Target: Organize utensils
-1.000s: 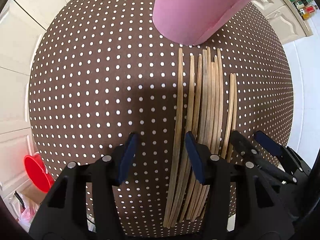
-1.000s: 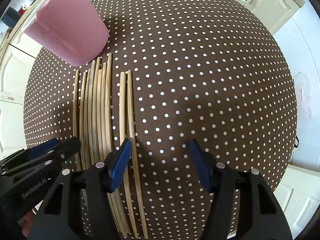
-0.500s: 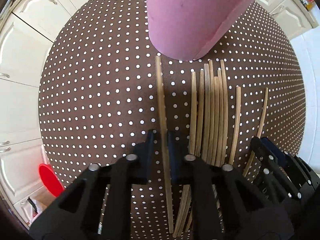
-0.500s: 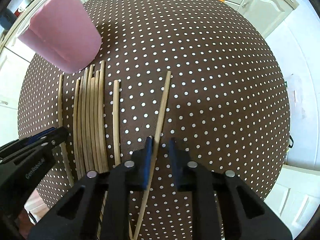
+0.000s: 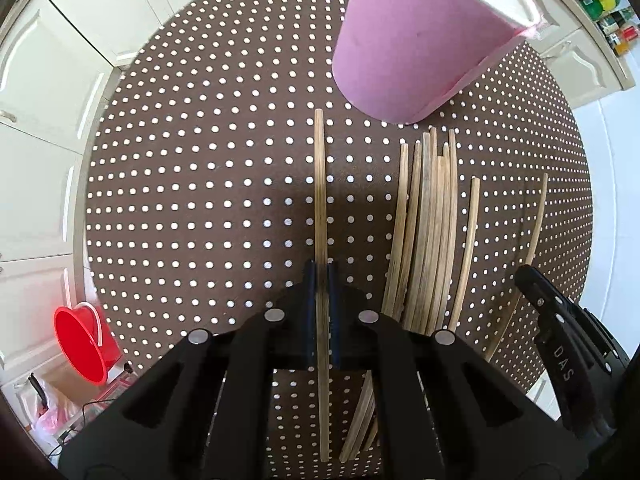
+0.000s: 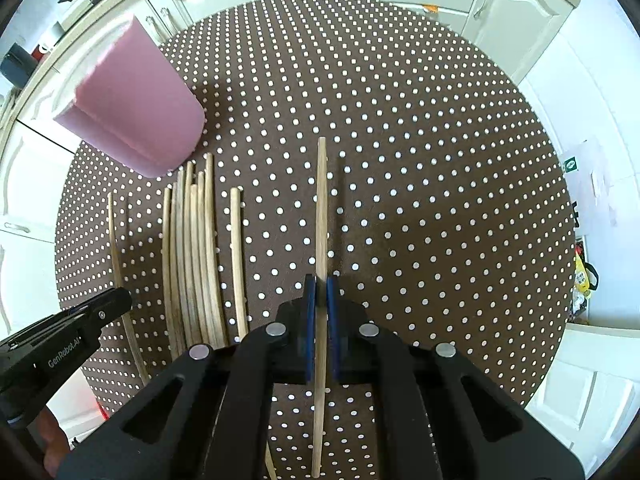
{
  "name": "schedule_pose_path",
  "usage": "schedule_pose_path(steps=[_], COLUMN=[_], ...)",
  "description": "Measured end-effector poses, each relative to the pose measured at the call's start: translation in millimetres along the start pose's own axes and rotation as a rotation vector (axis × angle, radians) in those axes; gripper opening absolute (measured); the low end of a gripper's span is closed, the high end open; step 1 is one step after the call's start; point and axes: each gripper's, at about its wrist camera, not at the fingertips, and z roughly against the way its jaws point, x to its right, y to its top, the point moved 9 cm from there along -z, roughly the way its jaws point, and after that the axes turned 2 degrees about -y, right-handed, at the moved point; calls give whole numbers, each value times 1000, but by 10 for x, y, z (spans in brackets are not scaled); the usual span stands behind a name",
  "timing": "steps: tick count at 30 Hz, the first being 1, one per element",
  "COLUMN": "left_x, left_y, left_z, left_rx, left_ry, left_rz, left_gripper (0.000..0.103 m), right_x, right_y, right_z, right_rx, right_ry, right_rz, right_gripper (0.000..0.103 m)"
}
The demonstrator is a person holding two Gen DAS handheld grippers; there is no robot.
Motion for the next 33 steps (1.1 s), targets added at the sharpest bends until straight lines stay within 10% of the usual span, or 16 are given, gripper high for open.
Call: schedule_pose_path(steps=[22, 33], left_x=[-334, -464], left_y=[-295, -360], left_z=[1216, 1184], left_rx=[340, 331], left_ry=[21, 38], left_rz=[66, 128], left_gripper=[6, 7], right_x=[-166, 30], right_y=[130, 50], right_z=[1241, 423], right_rx=[281, 99], right_ry=[127, 75], right_rz=[31, 13], right_gripper=[4, 36])
